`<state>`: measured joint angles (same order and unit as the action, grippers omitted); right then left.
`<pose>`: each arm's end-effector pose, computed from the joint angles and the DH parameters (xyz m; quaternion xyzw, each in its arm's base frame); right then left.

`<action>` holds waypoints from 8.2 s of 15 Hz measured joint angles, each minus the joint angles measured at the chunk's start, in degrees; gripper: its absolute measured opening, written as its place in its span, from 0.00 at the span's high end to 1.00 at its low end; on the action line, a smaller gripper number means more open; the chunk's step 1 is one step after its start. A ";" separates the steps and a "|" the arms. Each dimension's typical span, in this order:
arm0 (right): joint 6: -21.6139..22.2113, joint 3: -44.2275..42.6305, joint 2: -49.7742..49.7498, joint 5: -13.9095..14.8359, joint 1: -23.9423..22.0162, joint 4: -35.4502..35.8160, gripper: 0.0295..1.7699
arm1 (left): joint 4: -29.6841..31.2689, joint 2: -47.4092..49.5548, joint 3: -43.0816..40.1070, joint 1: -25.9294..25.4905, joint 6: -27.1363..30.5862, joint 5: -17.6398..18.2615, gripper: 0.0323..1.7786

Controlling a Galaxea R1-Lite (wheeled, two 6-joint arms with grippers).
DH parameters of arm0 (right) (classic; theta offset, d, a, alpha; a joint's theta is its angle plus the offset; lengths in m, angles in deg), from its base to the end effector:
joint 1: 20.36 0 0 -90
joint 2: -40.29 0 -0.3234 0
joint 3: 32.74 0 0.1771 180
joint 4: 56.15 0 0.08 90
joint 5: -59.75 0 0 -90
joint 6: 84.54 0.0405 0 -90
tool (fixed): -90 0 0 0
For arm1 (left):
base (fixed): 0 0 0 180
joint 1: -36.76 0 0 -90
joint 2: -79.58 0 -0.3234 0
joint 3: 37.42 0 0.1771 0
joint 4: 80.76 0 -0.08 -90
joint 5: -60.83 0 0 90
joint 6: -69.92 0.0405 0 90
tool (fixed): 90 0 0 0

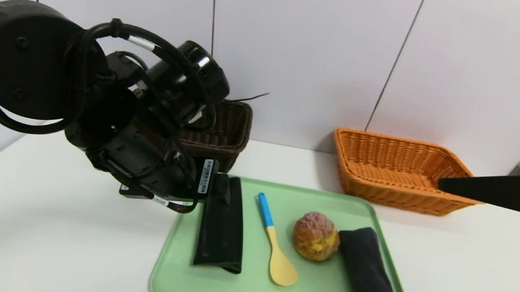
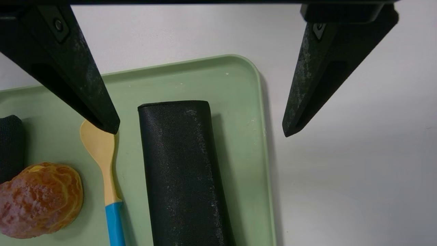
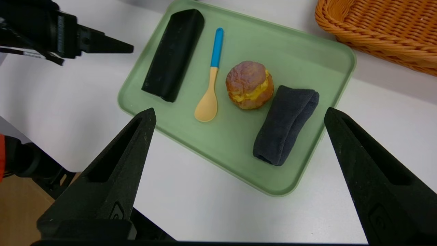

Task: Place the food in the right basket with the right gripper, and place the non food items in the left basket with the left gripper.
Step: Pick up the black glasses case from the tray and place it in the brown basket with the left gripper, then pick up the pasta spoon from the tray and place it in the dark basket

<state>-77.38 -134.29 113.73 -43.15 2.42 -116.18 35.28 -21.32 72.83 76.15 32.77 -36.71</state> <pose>0.1490 0.0724 0.3303 0.0335 0.2918 0.2769 0.9149 0.2395 -0.1898 0.2484 -0.0990 0.4765 -0.0971 0.8681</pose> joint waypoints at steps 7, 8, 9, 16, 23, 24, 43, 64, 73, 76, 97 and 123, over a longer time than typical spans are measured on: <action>-0.02 -3.16 -0.88 -0.46 1.66 -2.79 0.04 | -0.05 -6.38 4.30 2.04 -1.55 -1.46 0.05; -0.13 -3.17 -0.83 -0.55 1.74 -2.73 0.04 | -0.05 -7.45 4.99 2.45 -1.74 -2.01 0.05; -0.20 -3.19 -0.77 -0.52 1.94 -2.76 0.04 | -0.07 -8.66 5.90 2.86 -1.99 -2.43 0.05; -0.41 -2.95 -0.24 -0.52 2.68 -2.68 0.04 | -0.05 -15.60 8.87 3.74 -2.85 -5.07 0.05; -0.41 -2.34 -0.40 -0.55 2.76 -2.54 0.04 | 0.56 -19.30 9.23 3.58 -3.56 -6.10 0.05; -0.41 -2.21 -0.51 -0.55 2.76 -2.49 0.04 | 0.52 -19.74 9.29 3.57 -3.62 -6.31 0.05; -0.33 -1.67 -2.01 -1.35 2.60 -2.35 0.04 | -1.65 -17.73 9.35 3.41 -3.17 -8.08 0.60; -0.33 -1.73 -1.93 -1.34 2.60 -2.16 0.04 | -7.33 -2.51 17.29 -11.22 36.85 -4.58 0.61; -0.30 -0.99 -2.12 -1.35 2.57 -2.23 0.04 | 0.76 -10.14 26.03 -26.58 64.34 11.20 0.61; -0.35 -0.16 -2.50 -1.34 2.57 -2.23 0.04 | 7.81 -13.63 26.11 -29.92 71.49 17.19 0.61; -0.38 2.43 -3.46 -1.40 2.07 -1.96 0.04 | 17.37 -22.58 26.65 -33.38 84.69 20.14 0.21; 0.00 9.46 -4.93 -1.34 1.35 1.95 0.04 | -8.86 -21.53 25.59 8.13 -9.81 -13.59 0.05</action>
<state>-77.38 -124.83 108.81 -44.49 3.77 -114.23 26.42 -42.85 98.42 84.28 22.96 -50.31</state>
